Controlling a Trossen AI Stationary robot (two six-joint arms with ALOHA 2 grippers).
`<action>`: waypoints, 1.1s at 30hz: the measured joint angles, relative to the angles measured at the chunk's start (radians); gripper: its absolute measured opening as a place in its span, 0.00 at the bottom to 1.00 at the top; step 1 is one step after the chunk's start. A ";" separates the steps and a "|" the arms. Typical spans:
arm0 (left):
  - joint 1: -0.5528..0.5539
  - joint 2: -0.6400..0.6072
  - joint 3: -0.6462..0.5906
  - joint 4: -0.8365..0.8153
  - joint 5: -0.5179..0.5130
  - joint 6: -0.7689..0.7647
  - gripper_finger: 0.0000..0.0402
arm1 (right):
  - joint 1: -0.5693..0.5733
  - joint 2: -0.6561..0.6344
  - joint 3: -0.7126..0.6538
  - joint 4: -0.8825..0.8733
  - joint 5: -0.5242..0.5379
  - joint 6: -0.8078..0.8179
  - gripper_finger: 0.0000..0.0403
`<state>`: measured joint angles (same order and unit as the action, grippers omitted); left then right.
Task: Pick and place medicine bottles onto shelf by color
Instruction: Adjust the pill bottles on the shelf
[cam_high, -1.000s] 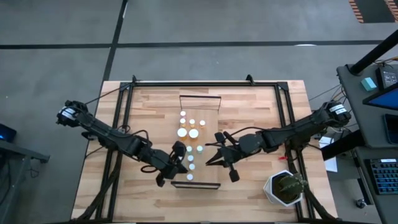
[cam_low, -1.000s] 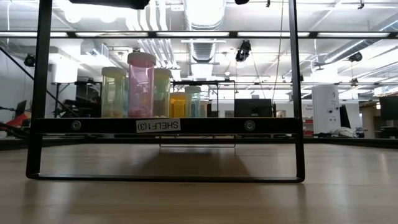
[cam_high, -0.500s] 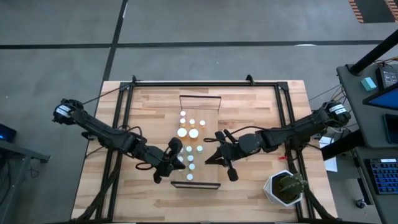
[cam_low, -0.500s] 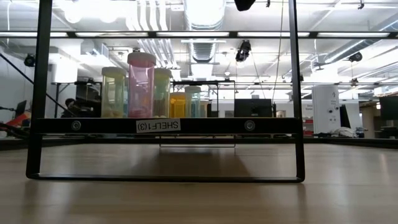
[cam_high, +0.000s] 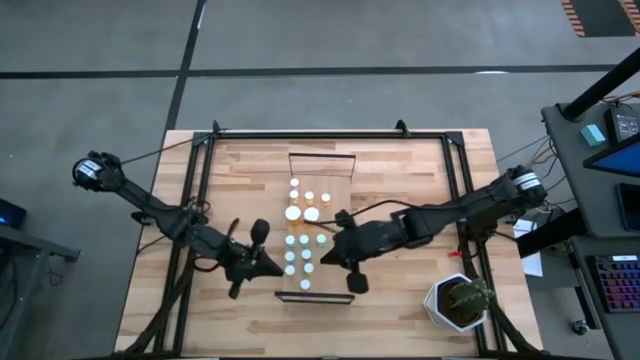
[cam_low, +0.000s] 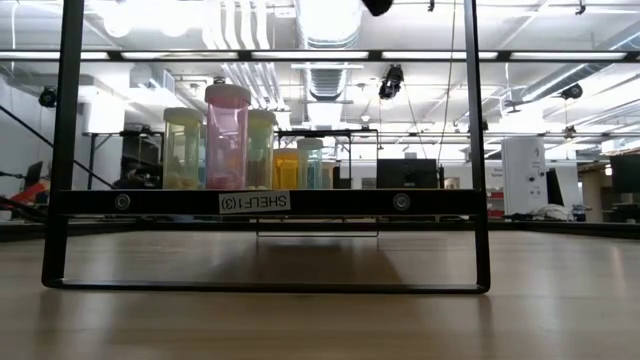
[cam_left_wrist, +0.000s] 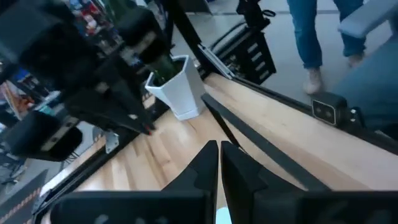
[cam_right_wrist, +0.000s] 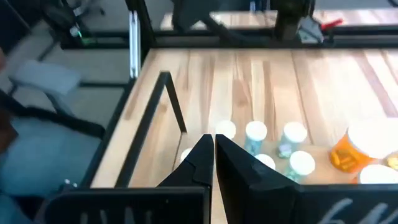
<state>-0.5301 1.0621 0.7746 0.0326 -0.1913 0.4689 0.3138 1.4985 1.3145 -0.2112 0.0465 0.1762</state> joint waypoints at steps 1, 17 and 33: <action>0.000 -0.011 -0.019 0.020 0.000 0.003 0.00 | 0.000 0.022 0.034 -0.034 -0.002 -0.005 0.02; -0.019 -0.149 -0.081 0.032 -0.008 -0.052 0.00 | 0.021 0.327 0.594 -0.770 -0.019 0.091 0.02; -0.050 -0.197 -0.124 0.005 -0.001 0.001 0.00 | 0.063 0.366 0.662 -0.804 -0.031 1.220 0.02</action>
<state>-0.5806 0.8648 0.6505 0.0378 -0.1921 0.4698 0.3768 1.8643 1.9763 -1.0150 0.0152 1.3965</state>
